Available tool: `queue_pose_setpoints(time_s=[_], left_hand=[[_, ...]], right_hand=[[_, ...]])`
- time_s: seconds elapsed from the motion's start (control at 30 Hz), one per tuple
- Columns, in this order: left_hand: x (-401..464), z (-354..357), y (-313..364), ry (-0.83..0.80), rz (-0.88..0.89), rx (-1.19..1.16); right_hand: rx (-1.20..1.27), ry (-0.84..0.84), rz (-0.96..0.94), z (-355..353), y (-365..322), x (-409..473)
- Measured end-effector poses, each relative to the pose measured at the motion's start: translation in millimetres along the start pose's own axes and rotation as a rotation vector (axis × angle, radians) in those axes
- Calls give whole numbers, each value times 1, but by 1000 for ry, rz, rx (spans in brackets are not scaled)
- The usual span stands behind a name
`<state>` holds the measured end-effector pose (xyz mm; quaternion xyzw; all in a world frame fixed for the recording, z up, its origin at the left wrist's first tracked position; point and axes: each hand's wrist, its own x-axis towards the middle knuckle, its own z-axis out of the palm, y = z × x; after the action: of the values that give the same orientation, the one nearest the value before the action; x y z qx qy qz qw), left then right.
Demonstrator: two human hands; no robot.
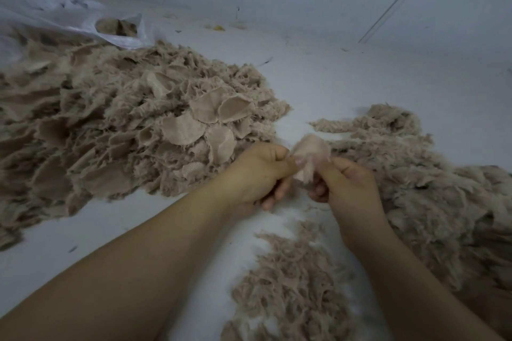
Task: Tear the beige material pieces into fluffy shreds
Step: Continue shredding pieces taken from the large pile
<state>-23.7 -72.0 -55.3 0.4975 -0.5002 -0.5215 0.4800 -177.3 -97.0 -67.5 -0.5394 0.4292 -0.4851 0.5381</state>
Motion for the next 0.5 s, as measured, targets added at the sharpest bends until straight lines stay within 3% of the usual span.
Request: queue_pose_setpoints(time_s=[0.1, 0.13, 0.17, 0.23, 0.33, 0.43, 0.5], left_hand=[[5, -1, 9, 334, 235, -457], [8, -1, 10, 394, 292, -491], [10, 0, 7, 413, 314, -412], [13, 6, -3, 373, 271, 22], [20, 25, -12, 164, 285, 619], [28, 35, -10, 58, 293, 997], [28, 37, -10, 61, 298, 1046]], right_hand=[[119, 142, 20, -2, -1, 3], [149, 195, 24, -2, -1, 4], [168, 235, 24, -2, -1, 4], [161, 277, 16, 0, -1, 4], [101, 276, -3, 3, -1, 2], [44, 233, -24, 6, 0, 2], [-5, 205, -26, 7, 0, 0]])
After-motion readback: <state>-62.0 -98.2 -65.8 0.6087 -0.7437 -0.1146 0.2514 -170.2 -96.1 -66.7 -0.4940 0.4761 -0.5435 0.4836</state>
